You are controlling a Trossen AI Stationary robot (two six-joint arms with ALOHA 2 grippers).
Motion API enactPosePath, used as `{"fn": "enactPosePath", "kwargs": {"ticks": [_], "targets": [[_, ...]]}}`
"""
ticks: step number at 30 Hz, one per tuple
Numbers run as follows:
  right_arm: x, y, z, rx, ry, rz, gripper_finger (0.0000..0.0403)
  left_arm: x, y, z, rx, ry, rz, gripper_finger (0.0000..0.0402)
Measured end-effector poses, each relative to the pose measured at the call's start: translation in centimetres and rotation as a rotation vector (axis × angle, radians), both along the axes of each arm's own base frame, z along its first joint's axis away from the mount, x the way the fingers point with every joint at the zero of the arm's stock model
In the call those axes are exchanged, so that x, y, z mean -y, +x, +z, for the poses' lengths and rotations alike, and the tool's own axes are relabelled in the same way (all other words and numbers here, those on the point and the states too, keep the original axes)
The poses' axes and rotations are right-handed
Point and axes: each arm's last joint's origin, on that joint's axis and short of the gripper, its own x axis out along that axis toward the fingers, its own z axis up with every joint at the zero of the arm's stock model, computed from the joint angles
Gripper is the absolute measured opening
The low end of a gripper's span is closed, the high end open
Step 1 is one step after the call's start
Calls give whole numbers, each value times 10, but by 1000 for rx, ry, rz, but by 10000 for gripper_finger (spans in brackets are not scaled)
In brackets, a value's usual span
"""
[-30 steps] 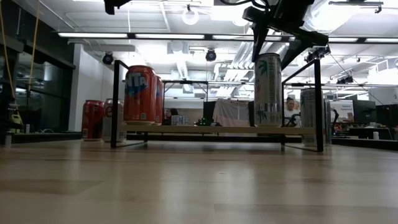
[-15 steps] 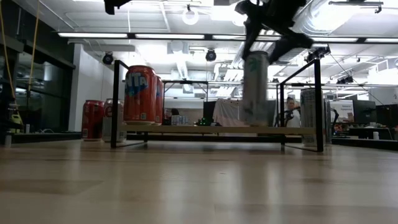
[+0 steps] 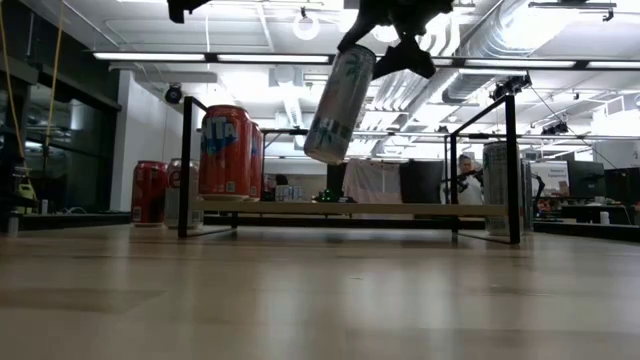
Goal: Place canned beverage on shelf
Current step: Put the bottom right white-pink soda can on the shelf
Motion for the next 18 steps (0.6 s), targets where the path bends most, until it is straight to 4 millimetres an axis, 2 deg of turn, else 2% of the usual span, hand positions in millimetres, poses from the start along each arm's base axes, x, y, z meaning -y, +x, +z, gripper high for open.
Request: {"fn": "enactPosePath", "kwargs": {"ticks": [7,12,18], "targets": [[-3,40,19,-117,-122,191,248,0,0,1,17,-22,-3,337],[-2,65,22,-282,-190,344,248,0,-1,3,39,-25,-4,337],[4,90,19,-276,-240,486,249,0,-5,14,173,-30,-8,337]]}}
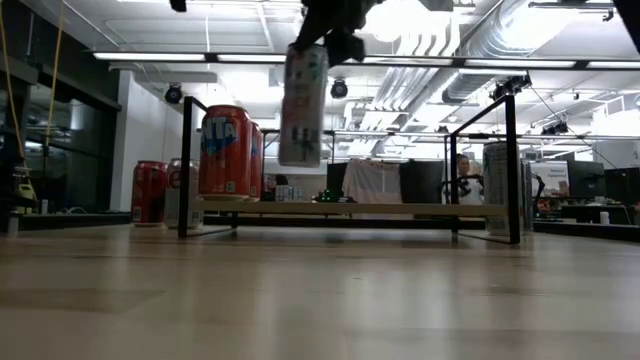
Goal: Place canned beverage on shelf
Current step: Put the bottom right white-pink soda can on the shelf
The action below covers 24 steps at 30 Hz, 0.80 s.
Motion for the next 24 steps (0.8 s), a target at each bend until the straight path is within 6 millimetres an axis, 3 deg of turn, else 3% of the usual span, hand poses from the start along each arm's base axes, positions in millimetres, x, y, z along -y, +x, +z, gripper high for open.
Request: {"fn": "enactPosePath", "kwargs": {"ticks": [12,24], "targets": [[14,17,-23,-34,42,-3,255,3,-32,21,170,63,-27,337],[24,27,-37,-19,90,10,256,3,-34,22,175,64,-29,337]]}}
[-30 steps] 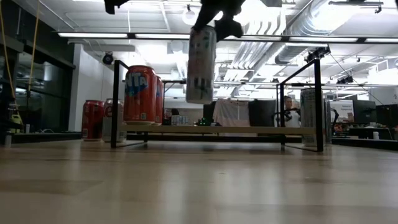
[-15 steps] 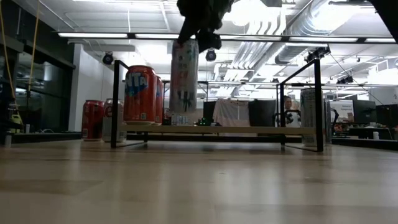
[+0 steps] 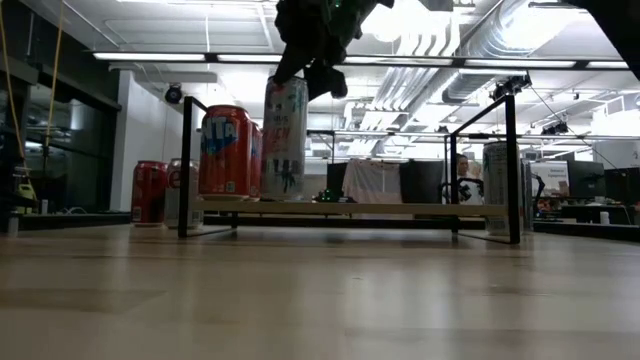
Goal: Place canned beverage on shelf
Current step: Put the bottom right white-pink soda can on the shelf
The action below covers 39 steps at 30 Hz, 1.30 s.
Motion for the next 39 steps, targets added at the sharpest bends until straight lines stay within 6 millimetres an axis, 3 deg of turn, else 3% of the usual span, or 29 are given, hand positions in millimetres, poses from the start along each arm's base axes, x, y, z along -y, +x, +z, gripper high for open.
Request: {"fn": "enactPosePath", "kwargs": {"ticks": [12,39], "targets": [[3,2,2,31,19,6,277,0,1,-1,-10,0,0,337],[2,4,-1,27,3,-39,280,0,1,-2,-23,0,1,337]]}}
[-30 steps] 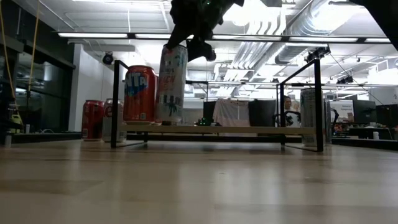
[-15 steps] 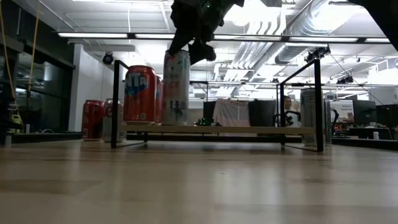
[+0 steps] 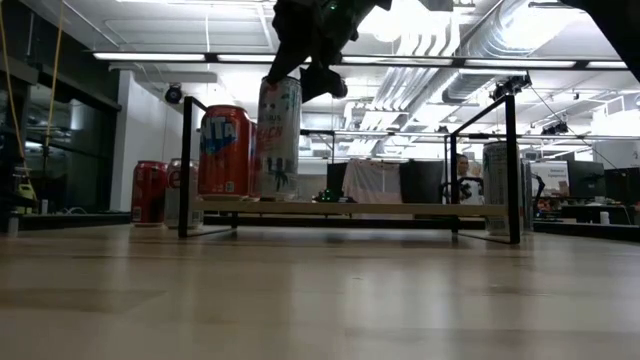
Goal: Place canned beverage on shelf
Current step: Put the bottom right white-pink soda can on the shelf
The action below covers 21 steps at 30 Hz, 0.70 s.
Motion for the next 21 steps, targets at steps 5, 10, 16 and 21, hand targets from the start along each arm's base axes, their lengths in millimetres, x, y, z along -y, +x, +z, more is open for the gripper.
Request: {"fn": "enactPosePath", "kwargs": {"ticks": [5,10,16,21], "targets": [[-1,-1,0,-8,-3,5,280,0,0,-1,-8,0,0,337],[-2,-1,-1,-17,2,3,280,0,0,-1,-9,0,-1,337],[-7,0,-4,-33,0,22,280,0,0,-1,-9,0,-1,337],[-7,4,-8,-30,3,21,280,0,0,-1,-9,0,-1,337]]}}
